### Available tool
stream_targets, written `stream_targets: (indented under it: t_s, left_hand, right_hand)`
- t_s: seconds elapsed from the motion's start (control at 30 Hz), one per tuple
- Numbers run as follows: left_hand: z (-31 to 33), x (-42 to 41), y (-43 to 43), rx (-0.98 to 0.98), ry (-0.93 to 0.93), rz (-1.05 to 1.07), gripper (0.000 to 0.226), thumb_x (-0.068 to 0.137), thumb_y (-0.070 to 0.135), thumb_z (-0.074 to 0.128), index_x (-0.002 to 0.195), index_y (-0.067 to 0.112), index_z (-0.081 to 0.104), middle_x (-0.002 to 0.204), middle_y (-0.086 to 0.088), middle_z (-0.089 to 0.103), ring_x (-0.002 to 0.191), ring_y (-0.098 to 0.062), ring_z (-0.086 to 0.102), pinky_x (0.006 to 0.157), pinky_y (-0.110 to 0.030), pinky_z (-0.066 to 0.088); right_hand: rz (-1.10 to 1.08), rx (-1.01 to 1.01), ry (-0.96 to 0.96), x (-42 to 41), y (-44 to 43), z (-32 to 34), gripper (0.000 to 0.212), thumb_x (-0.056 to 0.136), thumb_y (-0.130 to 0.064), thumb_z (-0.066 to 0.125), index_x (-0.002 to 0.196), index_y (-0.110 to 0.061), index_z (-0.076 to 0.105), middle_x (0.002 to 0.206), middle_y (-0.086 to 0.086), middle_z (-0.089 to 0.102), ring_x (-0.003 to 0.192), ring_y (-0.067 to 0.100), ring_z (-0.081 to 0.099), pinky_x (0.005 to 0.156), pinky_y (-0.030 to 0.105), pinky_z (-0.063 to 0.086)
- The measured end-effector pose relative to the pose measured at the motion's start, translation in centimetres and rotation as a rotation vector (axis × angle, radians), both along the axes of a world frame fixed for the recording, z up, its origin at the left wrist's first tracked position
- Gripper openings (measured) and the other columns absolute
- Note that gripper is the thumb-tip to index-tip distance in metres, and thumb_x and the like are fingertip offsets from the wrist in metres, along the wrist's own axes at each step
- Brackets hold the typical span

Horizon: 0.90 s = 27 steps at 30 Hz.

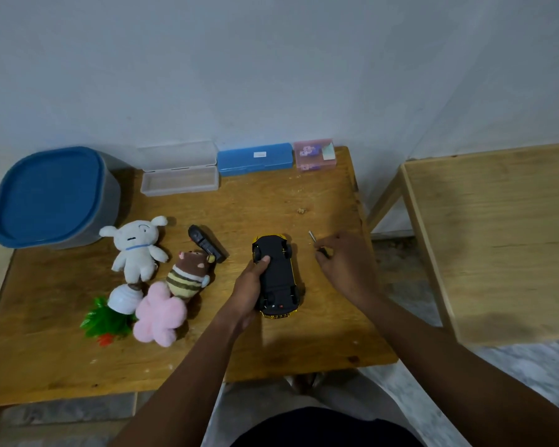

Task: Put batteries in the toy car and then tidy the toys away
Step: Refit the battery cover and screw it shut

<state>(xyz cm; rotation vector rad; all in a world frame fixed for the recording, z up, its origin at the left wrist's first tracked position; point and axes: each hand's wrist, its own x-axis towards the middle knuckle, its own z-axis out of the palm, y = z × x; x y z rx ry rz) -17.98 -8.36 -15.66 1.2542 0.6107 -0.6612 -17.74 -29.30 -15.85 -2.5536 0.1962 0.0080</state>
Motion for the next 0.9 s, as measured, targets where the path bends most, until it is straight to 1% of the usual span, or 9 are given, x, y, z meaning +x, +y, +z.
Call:
stream_targets:
  t_s: [0.07,0.17,0.27,0.37,0.47,0.6,0.67,0.8,0.9]
  left_hand:
    - [0.1,-0.1,-0.1,-0.021,0.019,0.002,0.04,0.102,0.037,0.052,0.139,0.02,0.055,0.128,-0.012,0.069,0.113,-0.036,0.068,0.096,-0.054,0.054]
    - [0.2,-0.4,0.1,-0.031,0.039,0.003,0.039,0.102,0.035,0.053,0.137,0.018,0.056,0.127,-0.014,0.069,0.114,-0.039,0.066,0.098,-0.055,0.053]
    - [0.2,-0.7,0.2,-0.031,0.037,0.003,0.039,0.101,0.034,0.053,0.137,0.017,0.056,0.128,-0.016,0.068,0.118,-0.041,0.064,0.101,-0.057,0.051]
    - [0.3,-0.9,0.4,-0.034,0.024,0.0,0.039,0.102,0.034,0.052,0.137,0.018,0.057,0.128,-0.015,0.069,0.117,-0.04,0.065,0.102,-0.058,0.05]
    - [0.5,-1.0,0.4,-0.038,0.021,0.002,0.037,0.103,0.032,0.051,0.136,0.018,0.057,0.129,-0.016,0.067,0.117,-0.04,0.064,0.101,-0.057,0.051]
    - [0.6,-1.0,0.4,-0.055,0.021,0.0,0.039,0.103,0.032,0.051,0.138,0.016,0.056,0.131,-0.018,0.066,0.113,-0.04,0.065,0.099,-0.056,0.053]
    - [0.8,-1.0,0.4,-0.047,0.023,-0.007,0.04,0.102,0.032,0.051,0.138,0.014,0.056,0.13,-0.019,0.067,0.108,-0.037,0.067,0.094,-0.052,0.055]
    - [1.1,-1.2,0.4,-0.042,0.028,-0.02,0.039,0.102,0.033,0.051,0.135,0.014,0.058,0.12,-0.015,0.071,0.094,-0.03,0.071,0.075,-0.04,0.06]
    - [1.2,-1.2,0.3,-0.048,0.026,-0.016,0.038,0.103,0.031,0.049,0.135,0.014,0.057,0.115,-0.012,0.072,0.09,-0.028,0.072,0.071,-0.038,0.06]
  right_hand:
    - [0.089,-0.092,-0.031,0.5,0.0,0.0,0.016,0.088,-0.033,0.07,0.103,-0.029,0.075,0.092,-0.007,0.057,0.088,0.011,0.055,0.065,0.025,0.039]
    - [0.171,-0.172,-0.075,1.3,0.1,0.3,0.015,0.089,-0.03,0.07,0.101,-0.025,0.077,0.093,-0.005,0.056,0.085,0.012,0.054,0.065,0.025,0.038]
    - [0.216,-0.211,-0.112,1.7,0.2,0.3,0.013,0.087,-0.026,0.072,0.098,-0.022,0.078,0.092,-0.002,0.055,0.084,0.014,0.054,0.067,0.028,0.044]
    - [0.227,-0.246,-0.132,2.0,0.2,0.0,0.011,0.088,-0.026,0.071,0.094,-0.021,0.078,0.091,-0.001,0.054,0.083,0.015,0.053,0.068,0.034,0.049]
    - [0.213,-0.276,-0.137,2.3,0.2,-0.3,0.011,0.09,-0.028,0.068,0.09,-0.022,0.077,0.09,-0.002,0.053,0.081,0.014,0.053,0.067,0.032,0.046]
    - [0.223,-0.318,-0.13,2.3,0.1,-0.6,0.013,0.091,-0.03,0.066,0.087,-0.024,0.077,0.09,-0.003,0.052,0.081,0.014,0.052,0.069,0.034,0.046]
    - [0.224,-0.322,-0.134,2.3,0.1,-0.7,0.015,0.092,-0.029,0.066,0.084,-0.023,0.077,0.089,-0.003,0.052,0.081,0.014,0.052,0.068,0.033,0.045]
    - [0.229,-0.318,-0.137,2.3,0.2,-0.9,0.013,0.09,-0.026,0.067,0.084,-0.022,0.077,0.09,-0.003,0.054,0.08,0.013,0.053,0.065,0.03,0.045]
    - [0.239,-0.319,-0.141,2.4,0.2,-1.0,0.012,0.089,-0.025,0.067,0.083,-0.021,0.077,0.091,-0.002,0.054,0.082,0.014,0.054,0.064,0.03,0.045]
